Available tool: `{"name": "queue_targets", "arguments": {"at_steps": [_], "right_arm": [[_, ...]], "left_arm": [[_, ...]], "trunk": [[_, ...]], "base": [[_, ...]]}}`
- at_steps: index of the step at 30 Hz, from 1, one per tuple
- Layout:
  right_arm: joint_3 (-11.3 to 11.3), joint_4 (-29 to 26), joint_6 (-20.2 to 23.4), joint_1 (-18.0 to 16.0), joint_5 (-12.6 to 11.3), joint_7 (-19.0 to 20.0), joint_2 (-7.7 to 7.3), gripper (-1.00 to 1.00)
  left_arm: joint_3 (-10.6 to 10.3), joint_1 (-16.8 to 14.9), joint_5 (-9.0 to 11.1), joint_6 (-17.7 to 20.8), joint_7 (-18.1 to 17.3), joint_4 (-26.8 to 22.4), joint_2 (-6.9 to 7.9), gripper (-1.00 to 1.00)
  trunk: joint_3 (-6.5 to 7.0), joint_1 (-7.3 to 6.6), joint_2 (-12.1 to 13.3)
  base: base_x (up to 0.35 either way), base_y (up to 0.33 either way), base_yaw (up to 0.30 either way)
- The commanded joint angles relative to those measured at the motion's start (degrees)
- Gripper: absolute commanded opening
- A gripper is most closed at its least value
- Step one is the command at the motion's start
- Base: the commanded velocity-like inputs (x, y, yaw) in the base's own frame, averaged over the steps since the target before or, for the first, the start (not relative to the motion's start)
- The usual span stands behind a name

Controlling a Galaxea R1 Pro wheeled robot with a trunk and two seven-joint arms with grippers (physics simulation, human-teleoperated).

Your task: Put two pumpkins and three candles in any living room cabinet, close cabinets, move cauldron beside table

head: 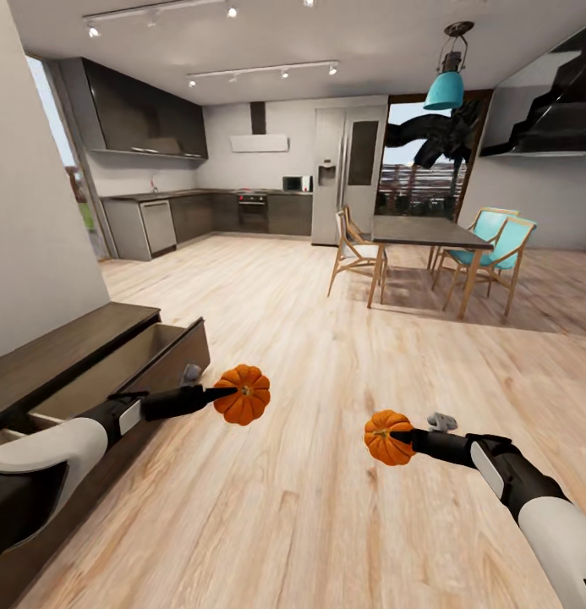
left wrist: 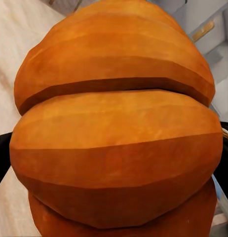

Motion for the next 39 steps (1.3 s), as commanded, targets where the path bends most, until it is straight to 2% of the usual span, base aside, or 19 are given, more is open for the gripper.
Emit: {"name": "queue_targets", "arguments": {"at_steps": [1, 6, 10, 11, 39], "right_arm": [[-0.1, 0.0, 0.1, 0.0, -0.3, 0.0, 0.0, -1.0], [-0.1, 0.1, 0.1, 0.0, -0.3, -0.1, 0.01, -1.0], [-0.1, 0.1, 0.1, 0.0, -0.3, -0.1, 0.01, -1.0], [-0.1, 0.1, 0.1, 0.0, -0.3, -0.1, 0.01, -1.0], [-0.1, 0.2, 0.1, 0.0, -0.3, -0.3, 0.01, -1.0]], "left_arm": [[1.0, 0.0, 0.1, 0.0, 0.0, 0.0, -0.04, -1.0], [0.7, 0.0, 0.1, 0.0, 0.0, -0.1, -0.08, -1.0], [-2.7, 0.0, 0.2, 0.0, 0.0, -0.1, -0.19, -1.0], [-2.8, 0.0, 0.2, 0.0, 0.0, -0.1, -0.22, -1.0], [-3.1, 0.0, 0.3, 0.0, 0.0, 0.1, -0.17, -1.0]], "trunk": [[0.05, 0.0, 0.0], [0.25, 0.0, 0.0], [0.42, 0.0, 0.0], [0.46, 0.0, 0.0], [1.52, 0.0, 0.0]], "base": [[0.334, 0.0, -0.283], [0.334, 0.0, -0.282], [0.335, 0.0, -0.282], [0.334, 0.0, -0.282], [0.336, 0.0, -0.266]]}}
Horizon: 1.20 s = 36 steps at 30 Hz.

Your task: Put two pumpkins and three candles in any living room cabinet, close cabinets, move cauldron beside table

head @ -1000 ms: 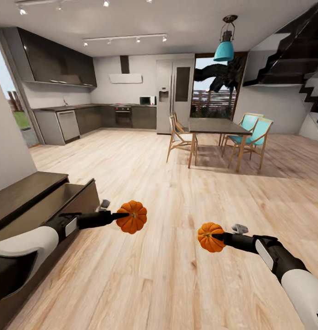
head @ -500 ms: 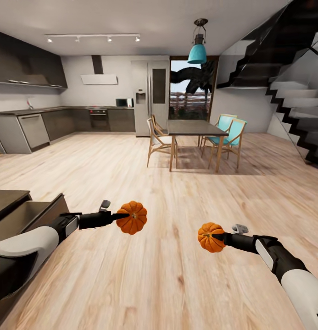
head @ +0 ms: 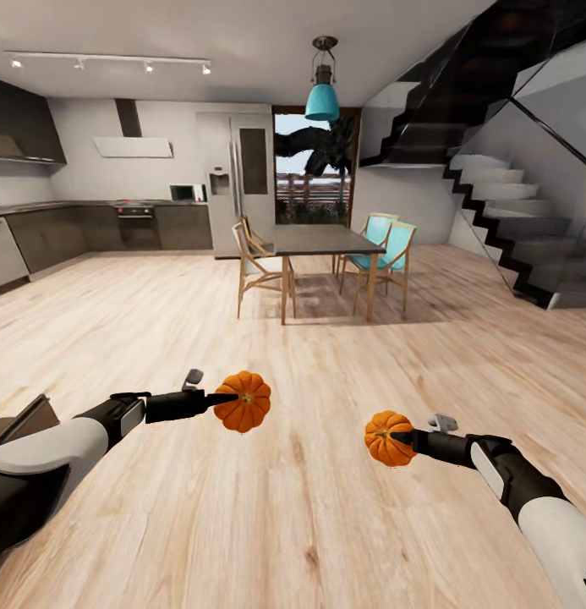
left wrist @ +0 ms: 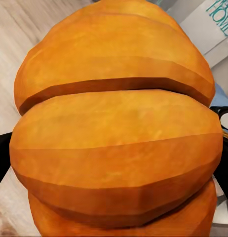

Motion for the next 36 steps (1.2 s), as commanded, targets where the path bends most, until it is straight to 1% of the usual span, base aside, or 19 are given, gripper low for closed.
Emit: {"name": "queue_targets", "arguments": {"at_steps": [1, 21, 36], "right_arm": [[-0.1, 0.0, 0.1, 0.0, -0.3, 0.0, 0.0, -1.0], [-0.1, 0.0, 0.1, 0.0, -0.3, 0.0, 0.07, -1.0], [-0.1, 0.0, 0.0, 0.0, -0.3, -0.1, 0.09, -1.0]], "left_arm": [[1.0, 0.0, 0.1, 0.0, -0.1, 0.0, 0.0, -1.0], [1.0, 0.0, 0.1, 0.0, -0.1, 0.0, 0.0, -1.0], [1.0, 0.0, 0.2, -0.1, -0.1, 0.0, 0.07, -1.0]], "trunk": [[0.01, 0.0, 0.0], [0.02, 0.0, 0.0], [0.02, 0.0, 0.0]], "base": [[0.337, 0.0, -0.027], [0.337, 0.0, 0.007], [0.337, 0.0, 0.276]]}}
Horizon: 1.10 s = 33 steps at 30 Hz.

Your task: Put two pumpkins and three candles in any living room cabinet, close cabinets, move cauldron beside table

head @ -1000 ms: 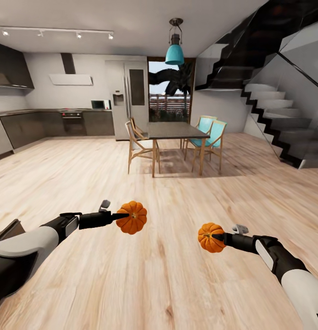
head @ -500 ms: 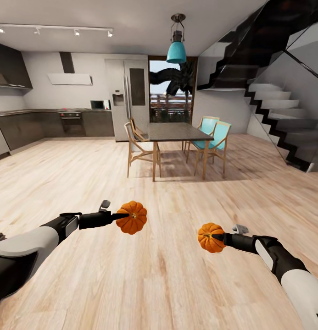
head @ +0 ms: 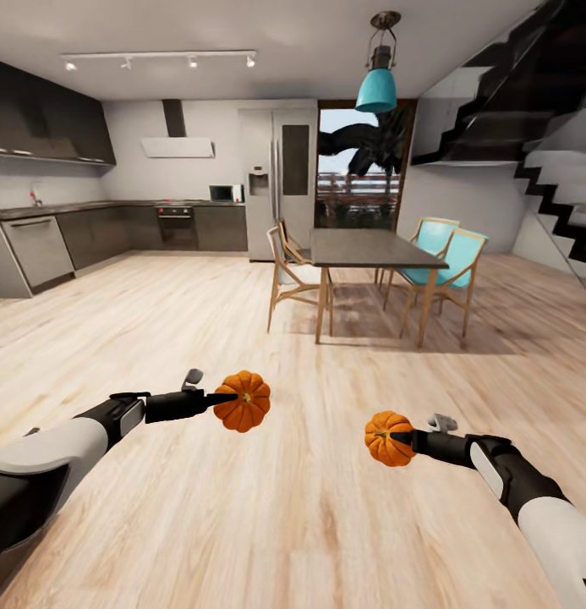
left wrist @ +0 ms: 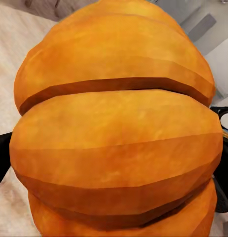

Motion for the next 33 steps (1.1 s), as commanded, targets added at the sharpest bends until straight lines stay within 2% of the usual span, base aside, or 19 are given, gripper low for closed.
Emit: {"name": "queue_targets", "arguments": {"at_steps": [1, 33], "right_arm": [[-0.1, 0.0, 0.1, 0.0, -0.3, 0.0, 0.0, -1.0], [0.0, 0.0, 0.0, 0.0, -0.2, 0.0, 0.09, -1.0]], "left_arm": [[1.0, 0.0, 0.1, 0.0, -0.1, 0.0, 0.04, -1.0], [1.1, 0.0, 0.5, -1.1, -0.7, -0.4, 0.8, -1.0]], "trunk": [[0.01, 0.0, 0.0], [0.01, 0.0, 0.0]], "base": [[0.322, 0.0, 0.287], [0.015, 0.0, 0.288]]}}
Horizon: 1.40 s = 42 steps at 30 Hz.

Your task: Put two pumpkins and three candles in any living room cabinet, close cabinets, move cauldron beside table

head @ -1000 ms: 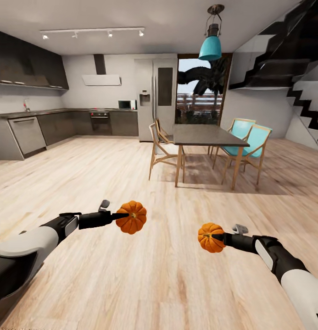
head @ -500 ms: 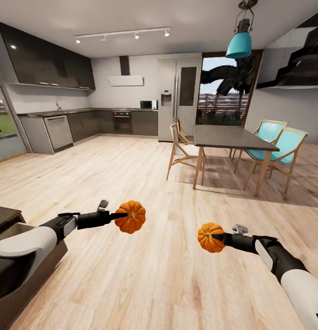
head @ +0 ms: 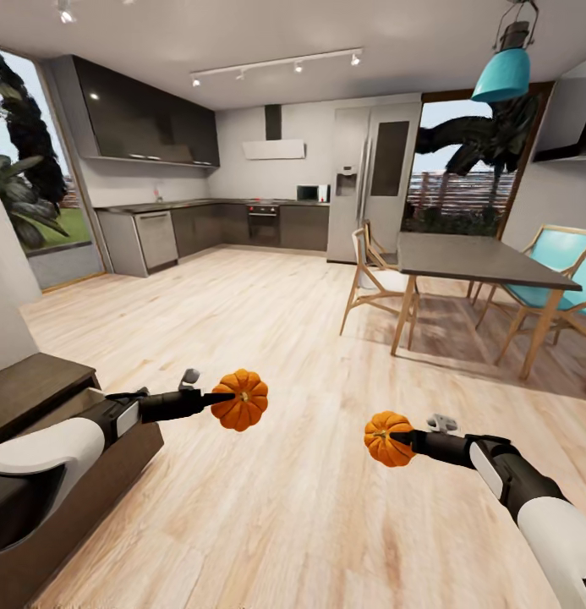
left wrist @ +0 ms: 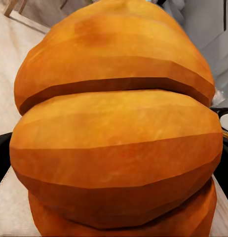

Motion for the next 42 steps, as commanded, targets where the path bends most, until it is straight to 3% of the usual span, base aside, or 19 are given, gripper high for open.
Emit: {"name": "queue_targets", "arguments": {"at_steps": [1, 17, 21, 27, 42], "right_arm": [[-0.1, 0.0, 0.1, 0.0, -0.3, 0.0, 0.0, -1.0], [0.0, 0.2, 0.1, 0.0, -0.3, -0.1, 0.0, -1.0], [0.0, 0.3, 0.2, 0.0, -0.1, -0.4, 0.09, -1.0], [0.1, 0.3, 0.2, 0.0, 0.2, -4.0, 0.09, -1.0], [0.1, 0.3, 0.3, 0.0, 0.3, -4.2, 0.09, -1.0]], "left_arm": [[1.1, 0.0, 0.1, 0.0, -0.1, 0.0, 0.0, -1.0], [1.0, 0.1, -0.1, 0.0, 0.4, 0.0, -0.23, -1.0], [1.1, 0.1, 0.0, 0.0, 0.4, 0.0, -0.18, -1.0], [1.1, 0.1, 0.0, 0.0, 0.4, 0.0, -0.12, -1.0], [1.0, 0.1, 0.0, 0.0, 0.4, 0.0, -0.08, -1.0]], "trunk": [[0.01, 0.0, 0.0], [0.01, 0.0, 0.0], [-0.04, 0.0, 0.0], [-0.21, 0.0, 0.0], [-0.66, 0.0, 0.0]], "base": [[0.0, 0.0, 0.288], [0.011, -0.011, 0.288], [0.245, -0.149, 0.289], [0.272, -0.142, 0.289], [0.158, -0.056, 0.289]]}}
